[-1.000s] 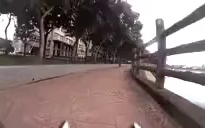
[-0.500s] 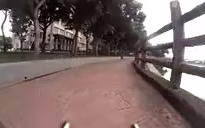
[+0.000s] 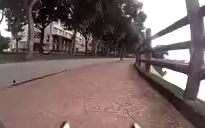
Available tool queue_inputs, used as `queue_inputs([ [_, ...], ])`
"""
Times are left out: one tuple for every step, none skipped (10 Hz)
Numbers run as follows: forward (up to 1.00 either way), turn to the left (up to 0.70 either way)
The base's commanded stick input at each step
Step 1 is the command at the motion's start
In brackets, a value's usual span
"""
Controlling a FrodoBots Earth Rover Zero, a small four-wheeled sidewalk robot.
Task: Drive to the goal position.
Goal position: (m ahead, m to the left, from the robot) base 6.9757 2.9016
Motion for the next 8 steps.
queue_inputs([
  [0.70, -0.12],
  [0.70, -0.23],
  [0.70, -0.30],
  [0.70, -0.30],
  [0.70, -0.30],
  [0.70, -0.30],
  [0.70, -0.30],
  [0.70, -0.14],
])
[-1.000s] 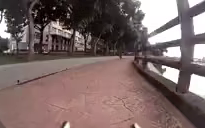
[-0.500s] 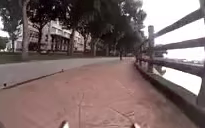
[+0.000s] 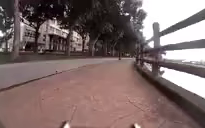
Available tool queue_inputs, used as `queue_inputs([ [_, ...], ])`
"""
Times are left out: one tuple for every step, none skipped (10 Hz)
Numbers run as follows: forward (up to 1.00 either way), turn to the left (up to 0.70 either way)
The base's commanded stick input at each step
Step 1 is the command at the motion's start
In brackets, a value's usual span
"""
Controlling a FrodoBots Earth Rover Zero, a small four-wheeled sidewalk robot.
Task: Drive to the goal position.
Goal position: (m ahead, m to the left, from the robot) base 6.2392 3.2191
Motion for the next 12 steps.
queue_inputs([
  [0.70, -0.03],
  [0.70, -0.02],
  [0.70, -0.01],
  [0.70, -0.01],
  [0.70, 0.00],
  [0.70, 0.00],
  [0.70, -0.01],
  [0.70, -0.05],
  [0.70, -0.16],
  [0.70, -0.27],
  [0.70, -0.26],
  [0.70, -0.21],
])
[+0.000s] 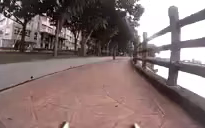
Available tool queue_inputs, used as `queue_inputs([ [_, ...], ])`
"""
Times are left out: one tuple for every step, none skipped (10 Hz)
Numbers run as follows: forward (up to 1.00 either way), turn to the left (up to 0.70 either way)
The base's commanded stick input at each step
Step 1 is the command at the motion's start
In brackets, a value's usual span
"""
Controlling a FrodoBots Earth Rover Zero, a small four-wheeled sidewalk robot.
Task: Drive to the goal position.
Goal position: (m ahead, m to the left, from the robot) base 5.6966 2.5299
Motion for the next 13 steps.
queue_inputs([
  [0.70, -0.16],
  [0.70, -0.11],
  [0.70, -0.06],
  [0.70, -0.02],
  [0.70, 0.00],
  [0.70, 0.00],
  [0.70, 0.00],
  [0.70, -0.09],
  [0.70, -0.24],
  [0.70, -0.26],
  [0.70, -0.28],
  [0.70, -0.29],
  [0.70, -0.29],
])
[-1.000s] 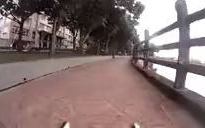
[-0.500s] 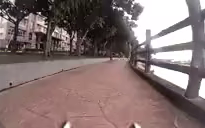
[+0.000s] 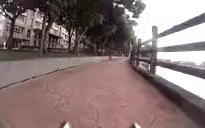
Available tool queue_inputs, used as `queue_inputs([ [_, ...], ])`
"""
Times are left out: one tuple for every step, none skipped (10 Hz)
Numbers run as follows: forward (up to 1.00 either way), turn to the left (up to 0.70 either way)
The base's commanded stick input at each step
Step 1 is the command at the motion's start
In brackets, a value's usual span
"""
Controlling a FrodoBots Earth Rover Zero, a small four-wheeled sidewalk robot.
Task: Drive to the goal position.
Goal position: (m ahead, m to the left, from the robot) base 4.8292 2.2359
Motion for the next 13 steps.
queue_inputs([
  [0.70, -0.23],
  [0.70, -0.01],
  [0.70, 0.00],
  [0.70, 0.00],
  [0.70, 0.00],
  [0.70, -0.01],
  [0.70, -0.07],
  [0.70, -0.13],
  [0.70, -0.19],
  [0.70, -0.25],
  [0.70, -0.30],
  [0.70, -0.30],
  [0.70, -0.30],
])
